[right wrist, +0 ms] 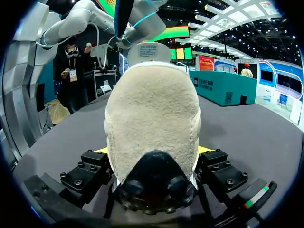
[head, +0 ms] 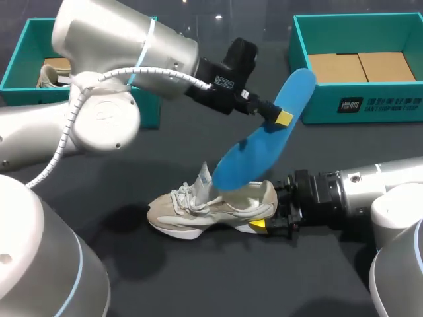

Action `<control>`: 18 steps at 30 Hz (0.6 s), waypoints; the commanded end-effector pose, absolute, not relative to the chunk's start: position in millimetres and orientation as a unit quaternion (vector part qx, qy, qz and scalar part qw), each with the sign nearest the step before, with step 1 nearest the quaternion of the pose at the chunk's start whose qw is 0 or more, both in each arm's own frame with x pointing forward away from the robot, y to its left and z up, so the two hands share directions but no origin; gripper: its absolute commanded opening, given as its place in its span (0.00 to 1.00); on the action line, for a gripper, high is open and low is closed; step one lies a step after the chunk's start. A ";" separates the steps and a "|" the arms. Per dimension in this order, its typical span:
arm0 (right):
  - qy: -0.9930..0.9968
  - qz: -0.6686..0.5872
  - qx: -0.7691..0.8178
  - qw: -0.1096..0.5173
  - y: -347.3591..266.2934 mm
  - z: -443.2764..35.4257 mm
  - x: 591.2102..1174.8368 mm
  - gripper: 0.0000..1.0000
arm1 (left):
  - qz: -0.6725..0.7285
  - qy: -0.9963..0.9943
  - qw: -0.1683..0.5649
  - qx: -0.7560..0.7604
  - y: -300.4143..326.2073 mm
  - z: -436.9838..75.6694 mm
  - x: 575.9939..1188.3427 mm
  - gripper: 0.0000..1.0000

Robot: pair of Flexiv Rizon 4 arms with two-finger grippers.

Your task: Take the shoe out of the shoebox, open the shoe tongue, remove and reinsert the insole, then place the shoe into the shoebox

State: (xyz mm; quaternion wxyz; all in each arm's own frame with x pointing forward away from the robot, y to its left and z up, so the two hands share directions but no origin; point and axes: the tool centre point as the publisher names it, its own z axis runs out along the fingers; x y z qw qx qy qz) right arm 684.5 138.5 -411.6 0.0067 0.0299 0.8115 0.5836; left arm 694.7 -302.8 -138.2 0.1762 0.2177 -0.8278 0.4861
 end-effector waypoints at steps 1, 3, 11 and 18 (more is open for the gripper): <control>0.812 0.582 0.030 0.006 139.5 -411.9 683.8 0.00 | 0.533 -0.744 0.398 0.063 -295.0 -136.5 698.3 0.00; 0.812 0.582 0.030 0.006 139.5 -411.9 683.8 0.00 | 0.543 -0.734 0.405 0.044 -294.3 -131.8 697.6 0.00; 0.812 0.582 0.030 0.006 139.5 -411.9 683.8 0.00 | 0.591 -0.719 0.365 0.017 -290.8 -111.2 682.8 0.00; 0.812 0.582 0.030 0.006 139.5 -411.9 683.8 0.00 | 0.618 -0.739 0.266 0.019 -281.2 -84.4 663.7 0.00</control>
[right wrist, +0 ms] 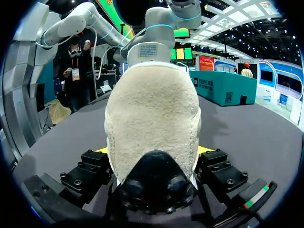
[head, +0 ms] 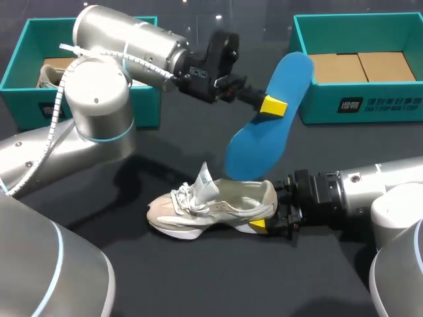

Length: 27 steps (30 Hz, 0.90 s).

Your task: Take the shoe out of the shoebox, open the shoe tongue, remove and reinsert the insole, then place the shoe into the shoebox

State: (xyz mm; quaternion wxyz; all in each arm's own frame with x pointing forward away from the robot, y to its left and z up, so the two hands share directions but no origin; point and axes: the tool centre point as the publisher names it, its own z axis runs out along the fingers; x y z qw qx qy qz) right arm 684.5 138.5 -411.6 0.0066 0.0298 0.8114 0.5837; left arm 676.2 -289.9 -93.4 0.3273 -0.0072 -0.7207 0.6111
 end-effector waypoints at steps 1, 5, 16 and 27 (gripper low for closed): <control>0.812 0.582 0.030 0.006 139.5 -411.9 683.8 0.00 | 0.623 -0.742 0.247 0.025 -280.2 -81.6 661.7 0.00; 0.812 0.582 0.030 0.006 139.5 -411.9 683.8 0.00 | 0.632 -0.751 0.185 0.046 -277.2 -75.0 659.0 0.00; 0.812 0.582 0.030 0.006 139.5 -411.9 683.8 0.00 | 0.645 -0.743 0.151 0.095 -272.3 -68.8 665.9 0.00; 0.812 0.582 0.030 0.006 139.5 -411.9 683.8 0.00 | 0.645 -0.743 0.151 0.095 -272.3 -68.8 665.9 0.00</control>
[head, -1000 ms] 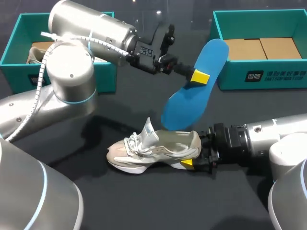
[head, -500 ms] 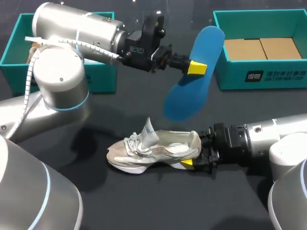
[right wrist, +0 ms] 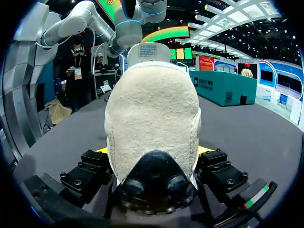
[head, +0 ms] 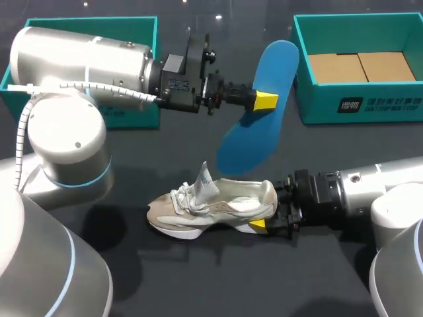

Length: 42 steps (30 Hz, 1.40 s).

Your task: Take the shoe out of the shoebox, open the shoe tongue, remove and reinsert the insole, then place the shoe into the shoebox

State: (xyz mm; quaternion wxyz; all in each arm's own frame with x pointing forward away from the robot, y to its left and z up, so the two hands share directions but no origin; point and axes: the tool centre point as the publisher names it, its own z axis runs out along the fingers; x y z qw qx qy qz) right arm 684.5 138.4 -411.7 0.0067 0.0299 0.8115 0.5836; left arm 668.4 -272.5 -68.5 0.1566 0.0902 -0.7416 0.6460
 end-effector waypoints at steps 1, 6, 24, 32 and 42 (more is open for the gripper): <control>0.812 0.582 0.030 0.006 139.5 -411.9 683.8 0.00 | 0.645 -0.743 0.151 0.095 -272.3 -68.8 665.9 0.00; 0.812 0.582 0.030 0.006 139.5 -411.9 683.8 0.00 | 0.664 -0.723 0.133 0.140 -271.1 -49.0 658.7 0.00; 0.812 0.582 0.030 0.006 139.5 -411.9 683.8 0.00 | 0.689 -0.692 0.123 0.175 -254.4 -27.5 641.2 0.00; 0.812 0.582 0.030 0.006 139.5 -411.9 683.8 0.00 | 0.692 -0.682 0.137 0.193 -236.9 0.1 645.3 0.00; 0.812 0.582 0.030 0.006 139.5 -411.9 683.8 0.00 | 0.673 -0.705 0.120 0.187 -218.9 20.8 635.6 0.00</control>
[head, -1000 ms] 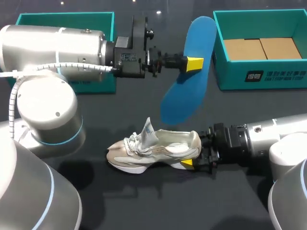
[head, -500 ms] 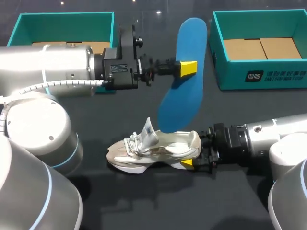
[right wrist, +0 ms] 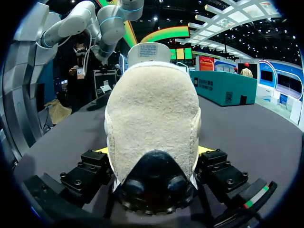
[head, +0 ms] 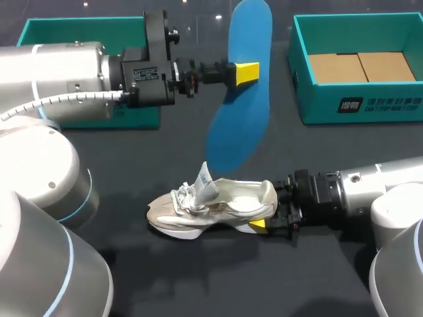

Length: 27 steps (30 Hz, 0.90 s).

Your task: Take the shoe out of the shoebox, open the shoe tongue, remove and reinsert the insole, then place the shoe into the shoebox

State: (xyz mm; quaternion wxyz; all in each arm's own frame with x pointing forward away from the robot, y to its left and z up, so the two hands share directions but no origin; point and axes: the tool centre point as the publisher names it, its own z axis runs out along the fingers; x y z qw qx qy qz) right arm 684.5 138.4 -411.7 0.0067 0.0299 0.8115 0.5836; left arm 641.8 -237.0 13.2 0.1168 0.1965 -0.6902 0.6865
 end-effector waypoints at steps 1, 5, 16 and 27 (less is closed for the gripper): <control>0.812 0.582 0.030 0.006 139.5 -411.9 683.8 0.00 | 0.672 -0.707 0.125 0.180 -217.3 21.6 634.2 0.00; 0.812 0.582 0.030 0.006 139.5 -411.9 683.8 0.00 | 0.667 -0.714 0.141 0.160 -212.2 21.0 630.3 0.00; 0.812 0.582 0.030 0.006 139.5 -411.9 683.8 0.00 | 0.659 -0.722 0.141 0.157 -213.8 19.5 623.5 0.00; 0.812 0.582 0.030 0.006 139.5 -411.9 683.8 0.00 | 0.677 -0.703 0.158 0.151 -205.5 13.5 609.6 0.00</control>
